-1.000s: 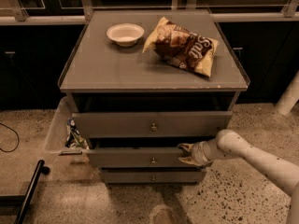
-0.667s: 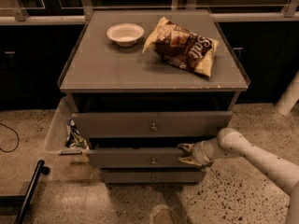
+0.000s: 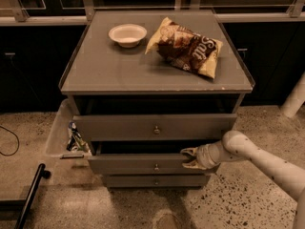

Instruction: Open middle drawer

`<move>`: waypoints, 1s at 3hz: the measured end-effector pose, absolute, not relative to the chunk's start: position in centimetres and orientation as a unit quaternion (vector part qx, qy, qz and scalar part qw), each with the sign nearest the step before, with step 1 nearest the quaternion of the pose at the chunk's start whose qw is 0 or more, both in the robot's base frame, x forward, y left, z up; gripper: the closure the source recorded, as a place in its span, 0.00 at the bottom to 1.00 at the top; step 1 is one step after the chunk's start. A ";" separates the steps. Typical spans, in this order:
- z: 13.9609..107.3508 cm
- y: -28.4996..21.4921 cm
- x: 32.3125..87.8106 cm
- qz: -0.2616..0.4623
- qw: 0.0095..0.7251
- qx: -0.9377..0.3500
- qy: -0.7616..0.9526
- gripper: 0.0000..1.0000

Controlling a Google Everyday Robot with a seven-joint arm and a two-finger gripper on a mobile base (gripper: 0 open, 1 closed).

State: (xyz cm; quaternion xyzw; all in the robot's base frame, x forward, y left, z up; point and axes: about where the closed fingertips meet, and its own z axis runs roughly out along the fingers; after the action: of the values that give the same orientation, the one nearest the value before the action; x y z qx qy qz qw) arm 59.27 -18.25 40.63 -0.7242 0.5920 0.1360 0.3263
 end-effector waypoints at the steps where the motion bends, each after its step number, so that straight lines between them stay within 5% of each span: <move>1: 40.7 -18.4 58.1 0.145 0.329 -0.723 0.590 1.00; 3: 40.7 -18.4 58.1 0.145 0.329 -0.723 0.590 0.59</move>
Offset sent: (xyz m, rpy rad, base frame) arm -0.0121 -0.0020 0.0007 0.0160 0.0087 0.0051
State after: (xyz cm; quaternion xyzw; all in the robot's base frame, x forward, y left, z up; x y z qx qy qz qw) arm 58.06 -18.43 40.69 -0.7225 0.5904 0.1449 0.3292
